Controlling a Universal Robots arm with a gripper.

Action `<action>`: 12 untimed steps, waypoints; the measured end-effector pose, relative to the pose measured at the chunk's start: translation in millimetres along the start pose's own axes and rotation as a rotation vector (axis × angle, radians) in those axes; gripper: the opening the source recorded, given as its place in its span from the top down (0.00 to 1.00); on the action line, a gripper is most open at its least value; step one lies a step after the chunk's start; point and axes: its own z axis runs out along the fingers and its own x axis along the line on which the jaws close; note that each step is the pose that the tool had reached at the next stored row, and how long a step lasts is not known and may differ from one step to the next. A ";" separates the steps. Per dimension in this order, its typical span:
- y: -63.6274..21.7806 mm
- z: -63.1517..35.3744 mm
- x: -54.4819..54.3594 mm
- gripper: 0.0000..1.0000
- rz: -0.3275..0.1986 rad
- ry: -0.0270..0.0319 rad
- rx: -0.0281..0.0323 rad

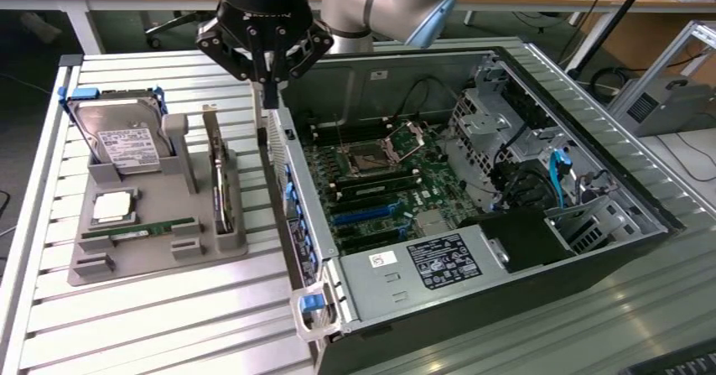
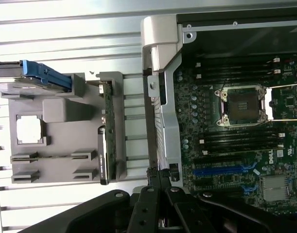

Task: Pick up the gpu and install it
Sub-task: 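Reach for the gpu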

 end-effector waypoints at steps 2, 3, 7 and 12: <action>-0.1 0.0 1.0 0.89 0.000 0.0000 0.0002; -0.1 0.0 1.6 0.89 0.000 0.0000 0.0002; -0.3 -0.1 4.1 0.89 0.000 0.0000 0.0003; -0.6 -0.2 7.1 0.89 0.000 -0.0001 0.0004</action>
